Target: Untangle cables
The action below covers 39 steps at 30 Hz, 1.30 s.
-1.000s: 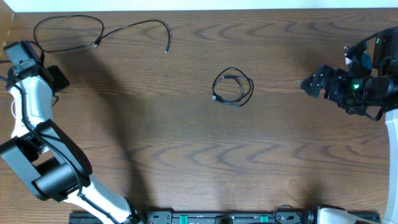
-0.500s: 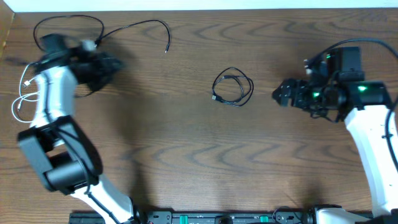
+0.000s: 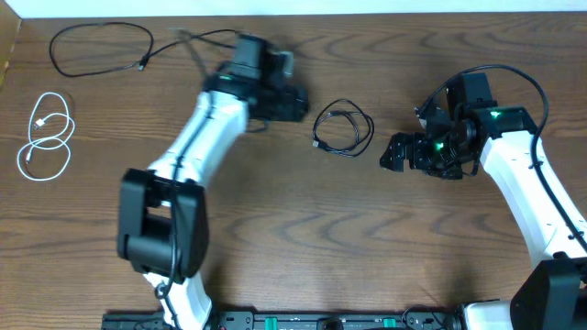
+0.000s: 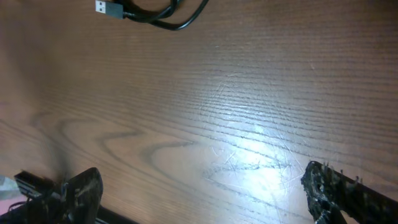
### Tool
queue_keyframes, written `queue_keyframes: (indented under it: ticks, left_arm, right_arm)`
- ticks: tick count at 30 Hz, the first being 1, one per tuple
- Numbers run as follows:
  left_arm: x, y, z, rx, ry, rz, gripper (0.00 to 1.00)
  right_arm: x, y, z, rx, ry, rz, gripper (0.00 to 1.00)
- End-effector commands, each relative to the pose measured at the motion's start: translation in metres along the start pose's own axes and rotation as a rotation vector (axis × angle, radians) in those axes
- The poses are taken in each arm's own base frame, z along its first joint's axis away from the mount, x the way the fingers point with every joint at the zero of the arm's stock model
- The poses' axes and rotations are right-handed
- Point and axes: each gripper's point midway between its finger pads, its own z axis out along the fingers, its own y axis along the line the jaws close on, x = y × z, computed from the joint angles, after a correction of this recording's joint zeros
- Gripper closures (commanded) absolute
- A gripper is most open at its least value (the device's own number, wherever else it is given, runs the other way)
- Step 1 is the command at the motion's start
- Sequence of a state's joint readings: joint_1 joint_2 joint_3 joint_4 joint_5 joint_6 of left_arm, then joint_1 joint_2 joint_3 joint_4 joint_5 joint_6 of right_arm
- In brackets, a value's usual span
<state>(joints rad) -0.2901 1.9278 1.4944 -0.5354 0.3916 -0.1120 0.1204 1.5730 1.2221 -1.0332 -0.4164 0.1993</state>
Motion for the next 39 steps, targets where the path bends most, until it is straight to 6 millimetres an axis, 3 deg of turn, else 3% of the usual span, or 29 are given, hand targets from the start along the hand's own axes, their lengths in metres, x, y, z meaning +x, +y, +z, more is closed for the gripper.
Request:
queue_keyframes:
  ticks: [1,4,7,10,16,19,22,31,36,39]
  left_arm:
    - [-0.005,-0.007,0.005,-0.147,-0.048,0.127,0.31]
    - [-0.004,-0.017,0.019,-0.133,-0.049,0.169,0.31]
    - [-0.001,-0.013,0.038,-0.131,-0.036,0.171,0.31]
    - [0.008,-0.008,0.061,-0.124,-0.003,0.168,0.31]
    - [0.021,-0.021,0.090,-0.026,0.031,0.177,0.32]
    - [0.024,-0.025,0.095,-0.017,0.040,0.184,0.33]
    - [0.028,-0.029,0.096,-0.014,0.049,0.192,0.40]
    - [0.030,-0.032,0.098,0.002,0.055,0.244,0.40]
    - [0.039,-0.024,0.113,-0.003,0.084,0.235,0.41]
    - [0.036,-0.024,0.113,-0.002,0.071,0.236,0.55]
  right_arm:
    - [-0.002,0.006,-0.004,-0.019,-0.009,-0.030,0.01]
    - [0.002,0.015,-0.004,-0.070,0.013,-0.025,0.01]
    - [0.010,0.030,-0.006,-0.160,0.046,-0.017,0.01]
    - [0.012,0.030,-0.007,-0.163,0.053,-0.029,0.01]
    - [0.012,0.030,-0.007,-0.163,0.053,-0.031,0.01]
    - [0.012,0.030,-0.007,-0.164,0.053,-0.031,0.01]
    - [0.010,0.030,-0.007,-0.164,0.047,-0.035,0.01]
    - [0.009,0.031,-0.007,-0.165,0.041,-0.038,0.01]
    - [0.009,0.031,-0.007,-0.165,0.042,-0.037,0.01]
    - [0.009,0.031,-0.007,-0.165,0.042,-0.037,0.01]
